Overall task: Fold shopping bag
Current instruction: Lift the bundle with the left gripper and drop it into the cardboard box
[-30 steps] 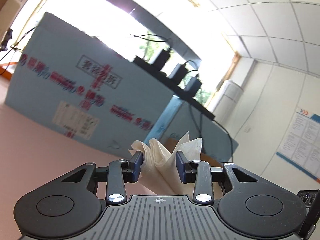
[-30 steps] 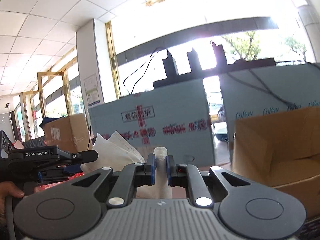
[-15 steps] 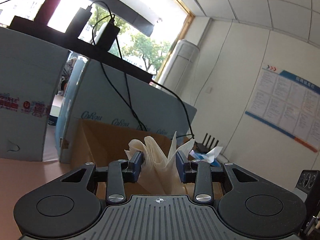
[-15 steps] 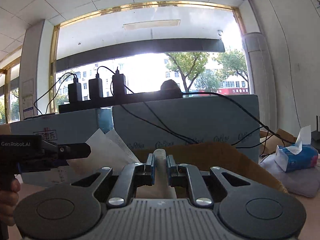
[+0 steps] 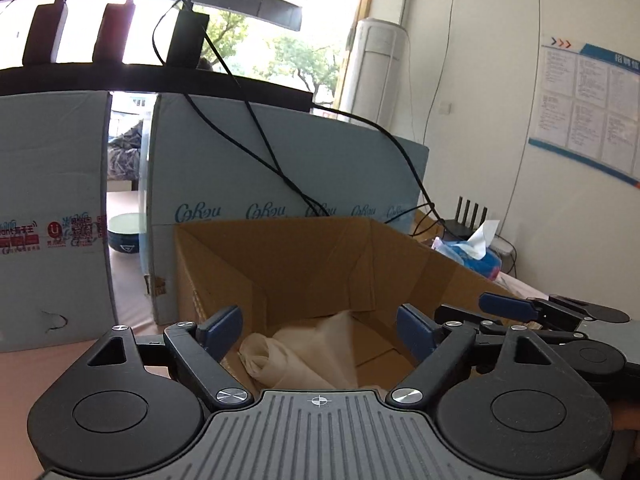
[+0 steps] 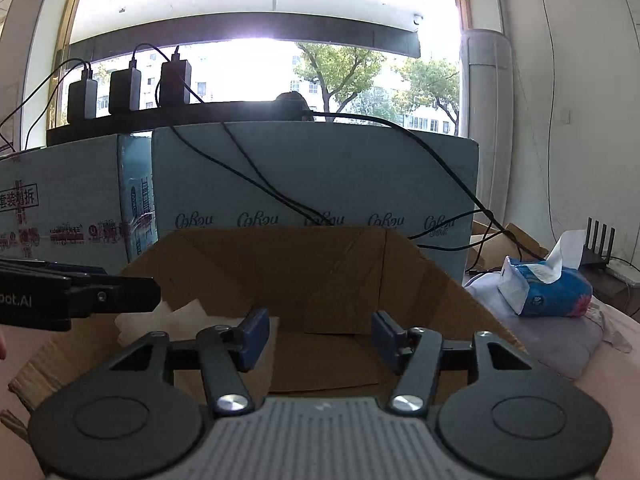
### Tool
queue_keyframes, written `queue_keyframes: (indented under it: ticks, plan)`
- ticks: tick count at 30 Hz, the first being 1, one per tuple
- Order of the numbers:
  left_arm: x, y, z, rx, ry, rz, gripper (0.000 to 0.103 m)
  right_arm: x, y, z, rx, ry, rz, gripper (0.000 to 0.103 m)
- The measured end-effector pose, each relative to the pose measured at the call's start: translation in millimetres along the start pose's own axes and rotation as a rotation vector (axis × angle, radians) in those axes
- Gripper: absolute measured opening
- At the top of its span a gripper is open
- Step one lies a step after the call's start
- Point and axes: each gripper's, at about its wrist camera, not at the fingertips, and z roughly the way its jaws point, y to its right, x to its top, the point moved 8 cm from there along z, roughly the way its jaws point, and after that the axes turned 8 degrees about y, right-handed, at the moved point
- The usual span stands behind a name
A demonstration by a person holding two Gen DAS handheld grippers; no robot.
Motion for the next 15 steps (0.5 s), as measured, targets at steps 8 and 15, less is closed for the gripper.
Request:
queue_keyframes:
  ticks: [8, 15]
  plan:
    - [12.8, -36.9, -89.7, 0.060, 0.160, -0.010, 0.100, 14.4, -62.0, -59.1, 0.157, 0.091, -0.020, 0.074]
    - [-9.1, -92.5, -166.2, 0.241, 0.169, 0.058, 0.101, 7.5, -159.6, -94.4, 0.409, 0.100, -0.061, 0.079]
